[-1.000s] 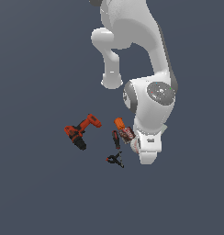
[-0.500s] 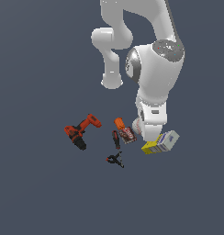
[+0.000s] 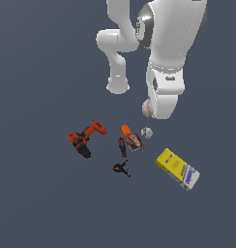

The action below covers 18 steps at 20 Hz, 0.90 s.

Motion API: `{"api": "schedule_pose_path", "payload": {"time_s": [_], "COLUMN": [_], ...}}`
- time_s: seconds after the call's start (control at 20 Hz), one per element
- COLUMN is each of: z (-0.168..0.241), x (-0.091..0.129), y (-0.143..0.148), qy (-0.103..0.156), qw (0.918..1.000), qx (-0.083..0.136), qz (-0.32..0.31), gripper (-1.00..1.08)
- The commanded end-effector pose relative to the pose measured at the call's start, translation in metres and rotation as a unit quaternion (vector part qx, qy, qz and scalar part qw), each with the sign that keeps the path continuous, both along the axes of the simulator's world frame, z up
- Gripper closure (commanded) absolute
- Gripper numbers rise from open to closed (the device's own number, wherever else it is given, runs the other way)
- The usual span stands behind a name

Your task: Pick up a designated object from a clutter of objects.

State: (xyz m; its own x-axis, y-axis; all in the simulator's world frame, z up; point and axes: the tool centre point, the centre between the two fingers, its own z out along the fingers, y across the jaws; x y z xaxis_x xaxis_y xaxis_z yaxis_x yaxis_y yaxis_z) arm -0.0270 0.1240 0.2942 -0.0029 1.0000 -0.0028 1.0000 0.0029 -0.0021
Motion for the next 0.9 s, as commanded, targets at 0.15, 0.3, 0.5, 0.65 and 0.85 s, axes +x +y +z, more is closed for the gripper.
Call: {"api": "schedule_pose_path", "payload": {"time_s": [0.15,0.3,0.5,0.65,0.85], "z": [0.051,0.075,0.103,0.12,0.135], "x": [-0.029,-0.043,-0.058,-0.067,-0.074], "y": [0.002,0.003,0.004,0.004,0.004], "qy": [-0.001,-0.001,-0.001,-0.001,-0.001], "qw": [1.0,1.0,1.0,1.0,1.0], "qx": [0.001,0.002,0.002,0.002,0.002], "qz": [0.0,0.0,0.0,0.0,0.0], "gripper": [1.08,1.08,1.08,1.08,1.08]}}
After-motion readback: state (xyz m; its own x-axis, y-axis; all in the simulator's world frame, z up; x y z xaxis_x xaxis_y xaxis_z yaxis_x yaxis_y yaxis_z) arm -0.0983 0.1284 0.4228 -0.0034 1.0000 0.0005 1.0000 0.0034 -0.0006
